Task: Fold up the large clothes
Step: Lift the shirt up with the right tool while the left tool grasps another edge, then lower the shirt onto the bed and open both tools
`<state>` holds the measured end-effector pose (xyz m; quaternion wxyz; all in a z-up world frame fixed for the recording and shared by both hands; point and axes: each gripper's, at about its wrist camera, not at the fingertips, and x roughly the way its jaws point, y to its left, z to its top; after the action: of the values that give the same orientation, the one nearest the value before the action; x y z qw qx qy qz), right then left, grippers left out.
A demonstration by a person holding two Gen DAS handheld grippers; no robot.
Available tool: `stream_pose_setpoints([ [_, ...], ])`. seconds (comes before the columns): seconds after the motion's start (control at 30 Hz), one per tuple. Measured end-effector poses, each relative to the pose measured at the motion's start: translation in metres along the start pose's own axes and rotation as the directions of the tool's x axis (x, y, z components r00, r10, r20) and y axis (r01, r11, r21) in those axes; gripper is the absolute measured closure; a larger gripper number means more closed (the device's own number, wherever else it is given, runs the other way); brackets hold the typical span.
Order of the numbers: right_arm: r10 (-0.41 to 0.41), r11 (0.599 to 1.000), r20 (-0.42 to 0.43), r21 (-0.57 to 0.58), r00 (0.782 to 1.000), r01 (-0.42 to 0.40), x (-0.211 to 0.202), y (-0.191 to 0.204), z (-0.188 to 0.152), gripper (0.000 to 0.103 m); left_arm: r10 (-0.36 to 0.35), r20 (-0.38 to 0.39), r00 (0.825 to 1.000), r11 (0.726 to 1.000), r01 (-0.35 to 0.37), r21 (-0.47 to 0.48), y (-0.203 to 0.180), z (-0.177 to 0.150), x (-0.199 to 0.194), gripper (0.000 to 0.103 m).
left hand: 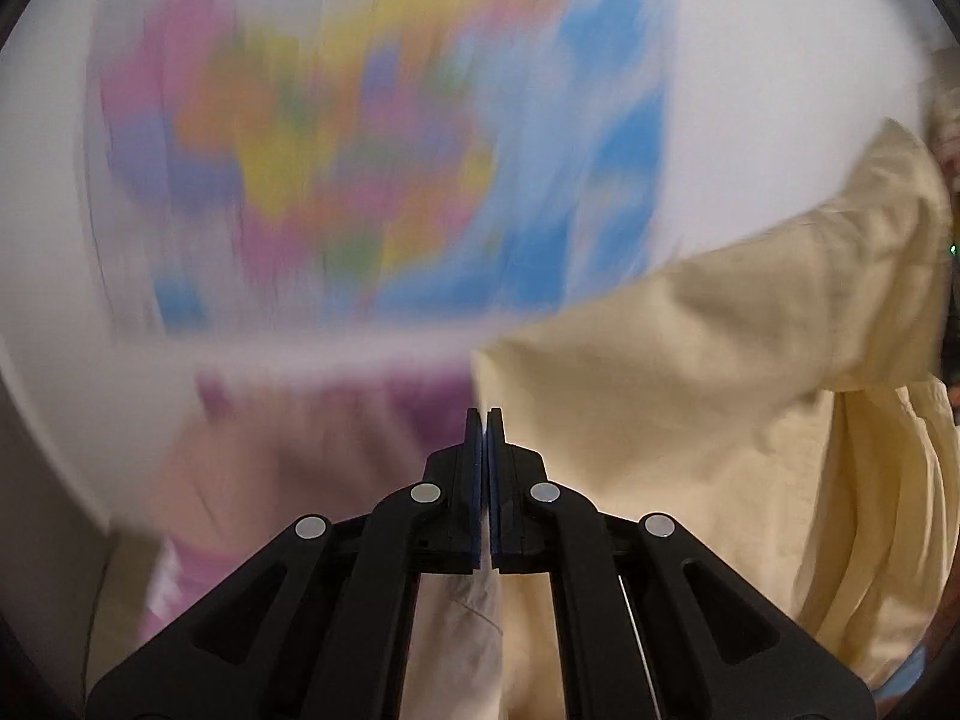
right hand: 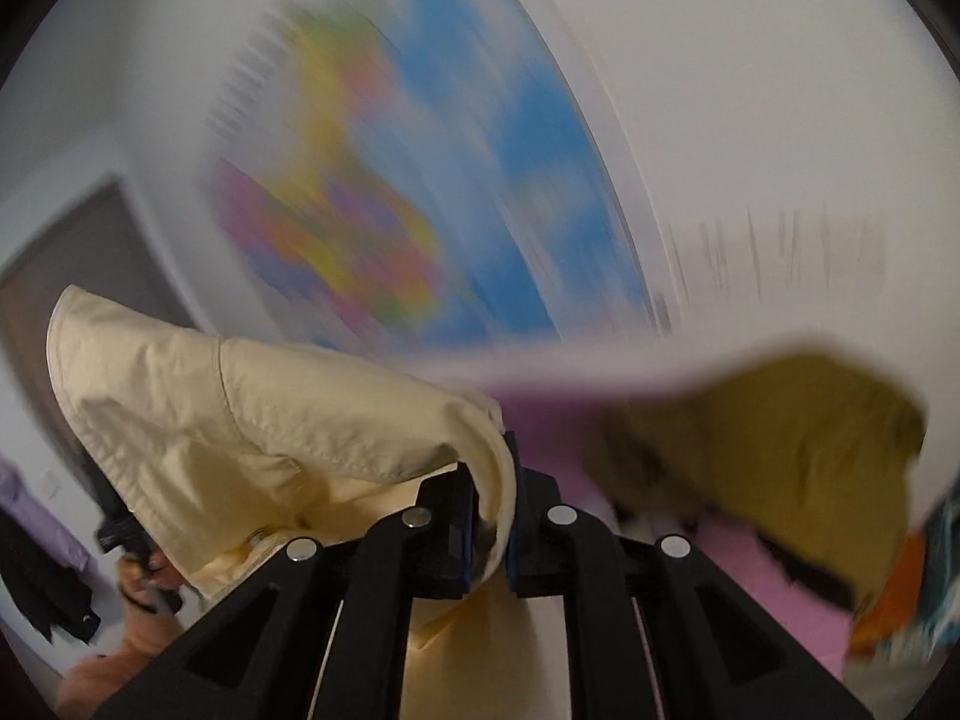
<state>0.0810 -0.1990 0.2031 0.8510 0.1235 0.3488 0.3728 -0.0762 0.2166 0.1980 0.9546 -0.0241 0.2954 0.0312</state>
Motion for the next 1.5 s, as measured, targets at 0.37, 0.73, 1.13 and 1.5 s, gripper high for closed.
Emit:
stream_pose_setpoints([
  [0.37,-0.137,0.975,-0.320,0.124,0.937,0.185,0.181,-0.117,-0.035,0.093,-0.042,-0.304,0.952,0.996,0.016,-0.088,0.033,-0.043,0.193,0.097],
  [0.73,-0.049,0.983,-0.247,0.157,0.968,0.090,0.157,-0.135,-0.021,0.095,-0.159,-0.383,0.910,0.971,0.215,0.108,-0.003,-0.045,0.226,0.088],
  [1.13,-0.196,0.924,-0.210,0.288,0.958,0.252,0.118,-0.185,-0.013,0.037,-0.102,-0.338,0.936,0.992,0.123,0.040,-0.022,0.010,0.261,0.083],
  [1.5,-0.152,0.987,-0.113,-0.066,0.982,0.146,-0.029,-0.039,-0.112,0.006,-0.161,-0.132,0.978,0.967,0.184,0.179,-0.055,-0.008,0.159,0.037],
])
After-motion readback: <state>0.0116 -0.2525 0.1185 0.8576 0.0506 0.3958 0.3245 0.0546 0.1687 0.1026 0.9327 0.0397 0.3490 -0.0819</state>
